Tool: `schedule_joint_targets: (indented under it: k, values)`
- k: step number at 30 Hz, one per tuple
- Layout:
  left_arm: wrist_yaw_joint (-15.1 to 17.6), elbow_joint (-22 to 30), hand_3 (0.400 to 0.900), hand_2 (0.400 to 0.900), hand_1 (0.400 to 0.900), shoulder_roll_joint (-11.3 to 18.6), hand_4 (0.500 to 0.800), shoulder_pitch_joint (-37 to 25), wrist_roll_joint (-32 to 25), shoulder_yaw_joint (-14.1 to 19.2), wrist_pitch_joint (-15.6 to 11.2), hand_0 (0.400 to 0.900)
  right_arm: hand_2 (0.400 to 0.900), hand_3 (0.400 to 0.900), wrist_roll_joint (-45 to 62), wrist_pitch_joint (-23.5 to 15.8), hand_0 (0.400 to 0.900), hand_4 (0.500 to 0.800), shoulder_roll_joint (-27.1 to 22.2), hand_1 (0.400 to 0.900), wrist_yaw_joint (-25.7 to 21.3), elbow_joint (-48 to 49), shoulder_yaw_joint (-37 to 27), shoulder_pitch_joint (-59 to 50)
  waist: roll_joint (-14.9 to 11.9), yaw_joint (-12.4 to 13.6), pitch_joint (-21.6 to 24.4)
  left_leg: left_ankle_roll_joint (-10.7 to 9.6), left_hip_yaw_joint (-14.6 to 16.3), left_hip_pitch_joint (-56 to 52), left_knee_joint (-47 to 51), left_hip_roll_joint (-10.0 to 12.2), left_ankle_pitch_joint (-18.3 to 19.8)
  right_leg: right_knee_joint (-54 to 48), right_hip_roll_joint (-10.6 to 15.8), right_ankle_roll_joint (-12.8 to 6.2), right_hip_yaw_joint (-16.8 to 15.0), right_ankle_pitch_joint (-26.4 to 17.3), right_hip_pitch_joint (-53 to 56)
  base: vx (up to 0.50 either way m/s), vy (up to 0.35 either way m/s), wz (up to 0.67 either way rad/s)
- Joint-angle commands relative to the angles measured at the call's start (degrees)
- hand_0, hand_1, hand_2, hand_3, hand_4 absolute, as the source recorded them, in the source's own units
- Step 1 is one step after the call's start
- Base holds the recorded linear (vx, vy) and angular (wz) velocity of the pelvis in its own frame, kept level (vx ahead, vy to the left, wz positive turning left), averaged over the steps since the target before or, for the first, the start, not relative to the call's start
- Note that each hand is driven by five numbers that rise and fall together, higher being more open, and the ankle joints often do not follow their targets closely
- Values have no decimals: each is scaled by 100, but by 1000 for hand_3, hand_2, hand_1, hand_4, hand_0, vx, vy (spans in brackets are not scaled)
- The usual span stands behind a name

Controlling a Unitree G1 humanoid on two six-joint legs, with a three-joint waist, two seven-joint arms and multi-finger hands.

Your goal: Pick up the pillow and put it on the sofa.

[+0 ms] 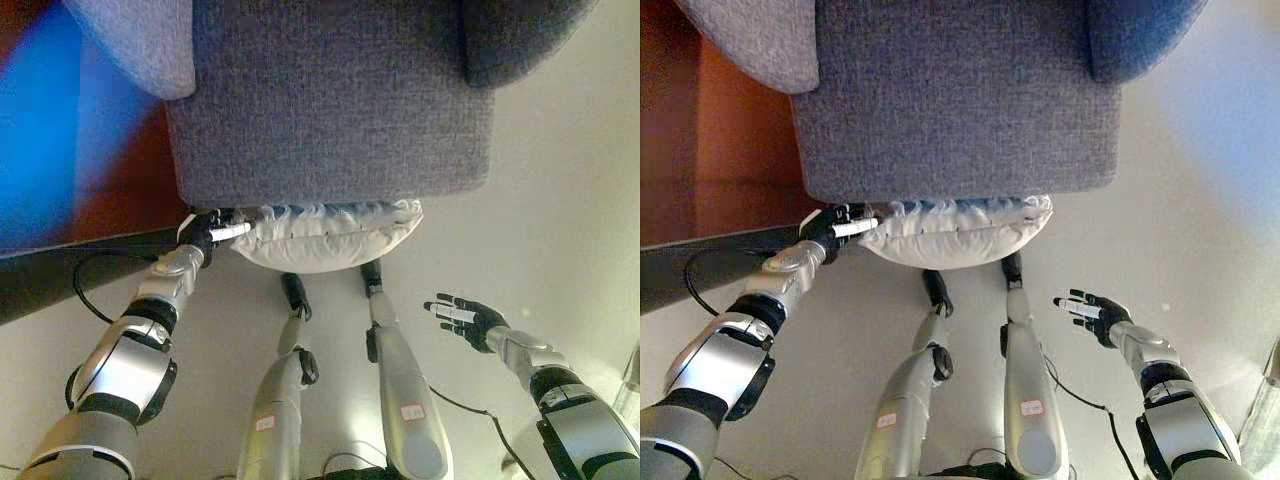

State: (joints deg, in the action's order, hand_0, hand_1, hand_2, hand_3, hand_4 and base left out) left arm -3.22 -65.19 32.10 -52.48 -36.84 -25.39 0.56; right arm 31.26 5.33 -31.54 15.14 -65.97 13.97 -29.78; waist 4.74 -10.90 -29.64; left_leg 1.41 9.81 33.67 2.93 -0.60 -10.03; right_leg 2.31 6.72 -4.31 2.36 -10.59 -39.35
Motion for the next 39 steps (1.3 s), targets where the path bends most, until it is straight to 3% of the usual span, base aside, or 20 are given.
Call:
schedule_joint_targets:
  k: [1,10,28,29,39]
  values:
    - [172,126,900,900,900,491,800,-729,-258,1,7,900,900,900,409,-45,900,800,-322,900,-185,197,186,225,-359,-37,-15,-559,167,557,-1177,-19,581,607,-233,-265,-64,302,-377,-30,-66,10]
    - [195,201,900,900,900,532,800,-1361,-395,-314,181,900,900,900,622,-173,900,800,-446,900,-279,321,158,42,-393,-71,-15,-619,76,1192,-1619,133,626,944,-187,-243,19,387,-954,-44,-80,13]
    - [144,219,900,900,900,213,800,-1717,-351,-586,495,900,900,900,852,-104,900,800,-376,900,-520,424,236,-431,-465,-62,-15,-662,-105,1925,-2081,260,754,1327,-205,-189,34,500,-1619,-37,-47,7]
    - [131,260,400,400,400,198,500,-1697,-379,-596,421,400,900,900,834,-107,900,800,-368,900,-510,416,225,-435,-468,-61,-15,-667,-114,1962,-2134,271,781,1368,-191,-187,40,512,-1656,0,0,0]
    - [212,454,400,400,400,241,500,-1529,-367,-520,389,400,900,900,862,-149,900,800,-421,900,-438,313,173,-414,-482,-3,-15,-690,-160,1951,-2185,269,802,1386,-193,-184,79,538,-1606,0,0,0]
